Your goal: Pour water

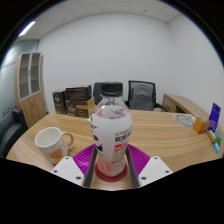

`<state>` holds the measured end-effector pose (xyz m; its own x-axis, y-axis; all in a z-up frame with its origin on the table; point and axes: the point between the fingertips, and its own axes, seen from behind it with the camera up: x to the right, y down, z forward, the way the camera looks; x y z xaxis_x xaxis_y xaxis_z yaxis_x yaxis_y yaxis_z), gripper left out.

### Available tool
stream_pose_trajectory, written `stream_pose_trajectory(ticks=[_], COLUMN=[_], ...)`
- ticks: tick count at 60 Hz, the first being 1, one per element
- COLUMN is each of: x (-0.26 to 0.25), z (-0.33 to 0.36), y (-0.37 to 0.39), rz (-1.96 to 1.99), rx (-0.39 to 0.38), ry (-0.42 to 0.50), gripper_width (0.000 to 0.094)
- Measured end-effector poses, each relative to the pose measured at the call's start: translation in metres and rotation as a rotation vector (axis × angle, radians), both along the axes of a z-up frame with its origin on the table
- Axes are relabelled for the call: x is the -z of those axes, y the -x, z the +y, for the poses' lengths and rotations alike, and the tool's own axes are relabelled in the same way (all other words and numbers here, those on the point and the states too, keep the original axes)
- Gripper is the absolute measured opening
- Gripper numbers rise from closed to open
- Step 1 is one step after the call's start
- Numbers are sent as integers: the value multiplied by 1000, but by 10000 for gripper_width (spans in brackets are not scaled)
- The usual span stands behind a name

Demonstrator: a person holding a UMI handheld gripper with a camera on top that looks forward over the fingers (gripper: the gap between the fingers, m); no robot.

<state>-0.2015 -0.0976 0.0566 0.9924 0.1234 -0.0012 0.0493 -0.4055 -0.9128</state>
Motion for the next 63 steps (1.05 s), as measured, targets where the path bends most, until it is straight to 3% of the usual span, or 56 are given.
stream_pose_trajectory(ticks=[4, 5, 7, 15, 34, 63], x=[-2, -4, -7, -43, -122, -145], z=[-12, -15, -21, -62, -168, -208], y=[-1, -2, -6, -17, 2, 15], rz=[12, 10, 0, -53, -64, -57], rx=[6, 9, 24, 93, 154, 179], ry=[42, 48, 62, 87, 132, 139], gripper_width=[837, 870, 832, 859, 856, 857])
